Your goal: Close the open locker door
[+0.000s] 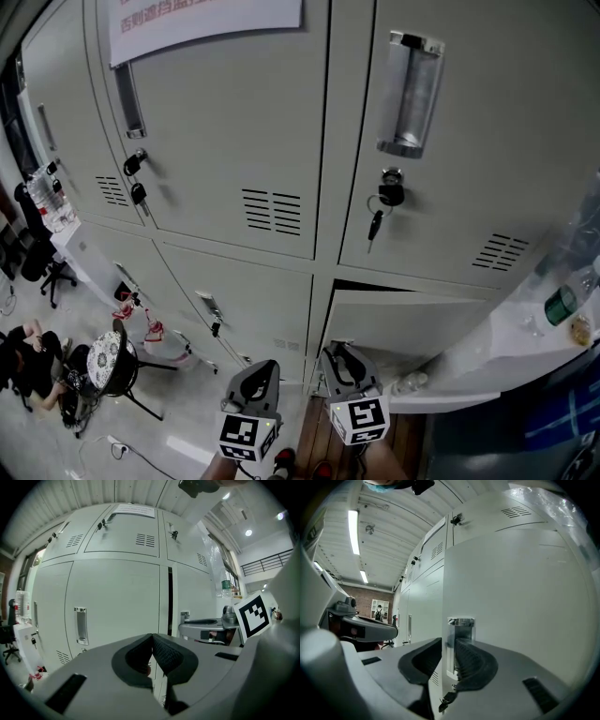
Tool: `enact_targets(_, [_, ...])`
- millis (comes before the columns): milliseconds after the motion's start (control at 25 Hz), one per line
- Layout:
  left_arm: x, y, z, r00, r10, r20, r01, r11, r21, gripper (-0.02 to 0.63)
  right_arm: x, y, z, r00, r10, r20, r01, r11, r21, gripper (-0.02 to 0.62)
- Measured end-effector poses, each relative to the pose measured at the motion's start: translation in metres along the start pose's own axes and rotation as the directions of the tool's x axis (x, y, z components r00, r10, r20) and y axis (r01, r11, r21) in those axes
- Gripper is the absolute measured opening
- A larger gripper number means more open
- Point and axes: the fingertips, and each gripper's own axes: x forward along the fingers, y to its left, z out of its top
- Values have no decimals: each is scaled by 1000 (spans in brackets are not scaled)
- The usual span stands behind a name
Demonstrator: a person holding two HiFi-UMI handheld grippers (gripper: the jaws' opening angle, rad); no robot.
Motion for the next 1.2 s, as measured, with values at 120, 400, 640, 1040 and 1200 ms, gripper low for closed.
enact_targets(120, [3, 2, -1, 1000, 0, -3, 0, 1000, -3, 21, 4, -5, 0, 1000, -10, 0, 10, 1000, -1, 101])
enact_targets(400, [10, 7, -4, 1000, -1, -8, 1, 1000, -10, 21, 11, -14, -3, 1000, -23, -6, 23, 1000, -2, 101])
enact_targets(640, [11, 9, -4, 1000, 2, -11, -2, 1000, -11, 21, 15, -18, -3, 1000, -30, -8, 30, 1000, 0, 101])
enact_targets(1040, [14, 12, -2, 1000, 14, -7, -14, 1000, -10, 21, 22, -20, -4, 1000, -26, -10, 26, 1000, 2, 98])
enact_targets(1200, [15, 14, -2, 1000, 20, -6, -20, 1000, -10, 21, 17, -18, -5, 1000, -19, -13, 19, 1000, 1, 98])
